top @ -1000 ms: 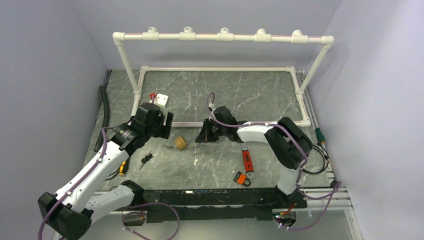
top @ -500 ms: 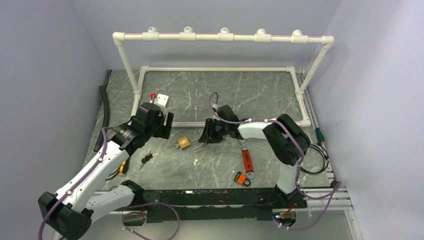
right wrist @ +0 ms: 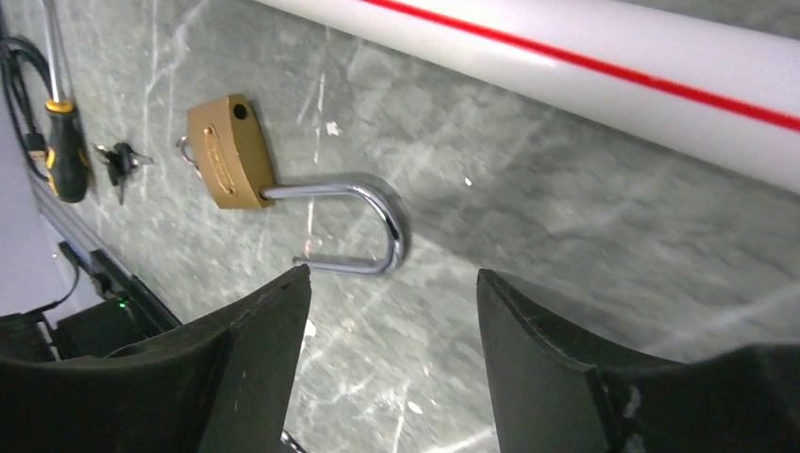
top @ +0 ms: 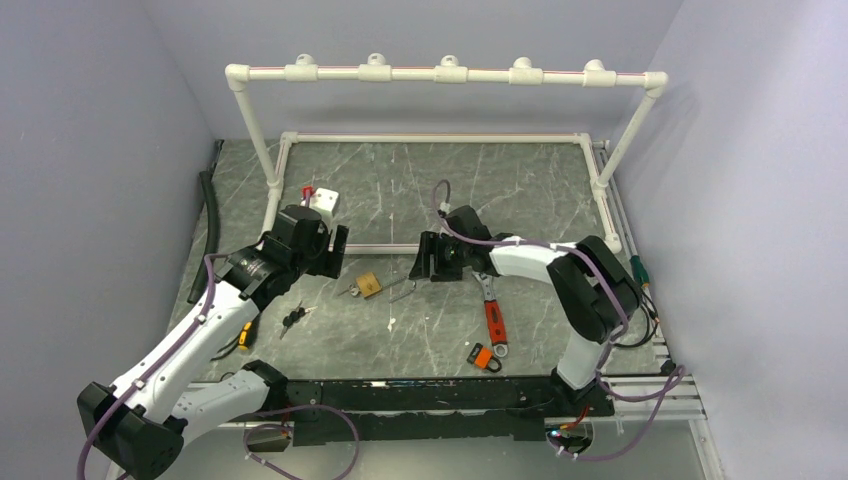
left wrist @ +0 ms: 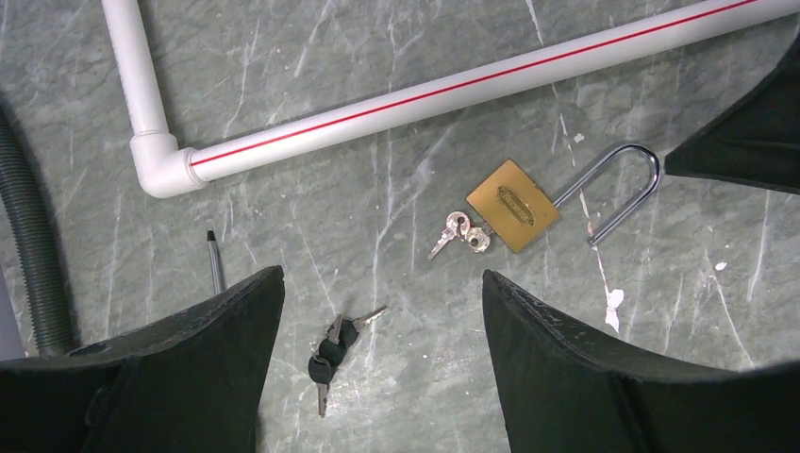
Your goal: Unlock with the key
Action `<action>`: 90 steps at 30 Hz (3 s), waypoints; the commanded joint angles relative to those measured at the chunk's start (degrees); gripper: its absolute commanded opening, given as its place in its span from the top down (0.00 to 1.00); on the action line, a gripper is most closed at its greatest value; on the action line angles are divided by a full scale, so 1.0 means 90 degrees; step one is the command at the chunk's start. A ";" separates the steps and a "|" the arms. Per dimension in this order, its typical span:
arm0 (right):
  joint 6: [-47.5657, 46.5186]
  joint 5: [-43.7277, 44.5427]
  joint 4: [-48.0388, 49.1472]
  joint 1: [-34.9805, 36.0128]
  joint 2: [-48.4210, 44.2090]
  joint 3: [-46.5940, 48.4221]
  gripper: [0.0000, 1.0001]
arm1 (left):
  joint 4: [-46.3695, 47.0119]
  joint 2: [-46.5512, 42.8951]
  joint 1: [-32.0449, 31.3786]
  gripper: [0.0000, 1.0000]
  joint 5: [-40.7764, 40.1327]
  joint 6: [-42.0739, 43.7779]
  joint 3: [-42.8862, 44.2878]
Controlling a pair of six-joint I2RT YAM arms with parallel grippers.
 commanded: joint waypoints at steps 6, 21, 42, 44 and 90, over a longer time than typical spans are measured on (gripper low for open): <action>-0.0844 0.1016 -0.1048 -0.0076 -0.1667 -0.0273 0.19 | 0.0297 -0.0185 0.0029 0.16 0.0076 0.0016 0.0063; -0.0851 0.2222 -0.2196 -0.0057 -0.4561 -0.0715 0.00 | 0.0505 -0.0779 0.0076 0.01 -0.0069 -0.0058 -0.0053; 0.5847 0.3960 -0.5465 0.1781 -0.5548 -0.2174 0.00 | 0.0530 -0.0810 0.0086 0.02 0.0379 -0.0053 -0.0045; 0.6051 0.4023 -0.5391 0.2100 -0.5338 -0.2204 0.00 | 0.0515 -0.0803 0.0086 0.02 0.0379 -0.0057 -0.0040; 0.3256 0.4231 -0.4853 0.2991 -0.3993 -0.1680 0.35 | 0.0539 -0.0693 0.0086 0.04 0.0414 -0.0014 -0.0059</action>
